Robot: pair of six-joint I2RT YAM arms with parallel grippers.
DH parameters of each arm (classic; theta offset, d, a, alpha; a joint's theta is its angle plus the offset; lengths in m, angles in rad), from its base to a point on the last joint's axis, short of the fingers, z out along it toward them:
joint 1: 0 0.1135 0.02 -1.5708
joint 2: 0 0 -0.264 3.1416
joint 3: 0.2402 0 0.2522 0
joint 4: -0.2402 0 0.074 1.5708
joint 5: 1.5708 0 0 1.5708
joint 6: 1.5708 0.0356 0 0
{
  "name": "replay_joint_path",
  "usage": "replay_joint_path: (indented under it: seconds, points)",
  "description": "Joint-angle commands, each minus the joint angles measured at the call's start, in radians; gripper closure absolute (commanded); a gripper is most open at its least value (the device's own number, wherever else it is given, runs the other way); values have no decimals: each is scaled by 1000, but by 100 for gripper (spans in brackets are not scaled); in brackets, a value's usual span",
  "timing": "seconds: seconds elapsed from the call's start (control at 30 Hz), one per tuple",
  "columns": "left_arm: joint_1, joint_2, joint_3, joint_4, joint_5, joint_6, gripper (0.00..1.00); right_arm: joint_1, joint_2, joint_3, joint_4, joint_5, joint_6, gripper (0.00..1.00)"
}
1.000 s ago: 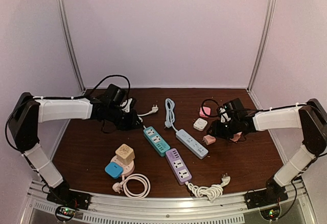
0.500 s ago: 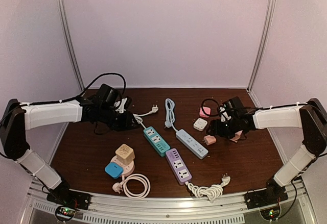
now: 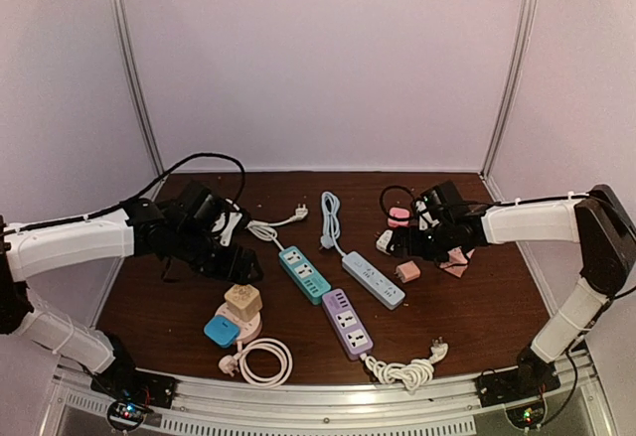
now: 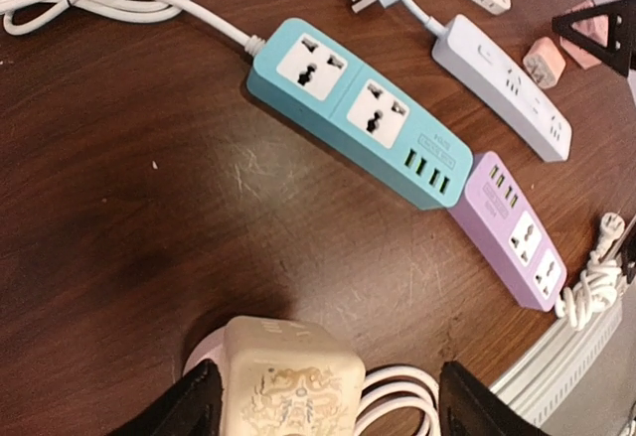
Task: Pull the plug off the socket
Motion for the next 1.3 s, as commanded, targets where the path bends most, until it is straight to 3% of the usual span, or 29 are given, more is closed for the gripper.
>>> replay_joint_path:
  seconds: [0.0, 0.53, 0.8, 1.07, 1.27]
  points:
    - [-42, -30, -6, -87, -72, 50, 22, 22, 11, 49, -4, 24, -8, 0]
    - [-107, 105, 50, -231, -130, 160, 24, 97, -6, 107, -18, 33, -11, 0]
    - [-107, 215, 147, -242, -211, 188, 38, 145, 8, 135, -14, 40, -11, 0]
    - [-105, 278, 226, -237, -297, 150, 59, 194, 21, 176, -18, 51, -26, 3]
    - [-72, 301, 259, -190, -349, 97, 65, 243, 50, 222, -5, 62, -26, 6]
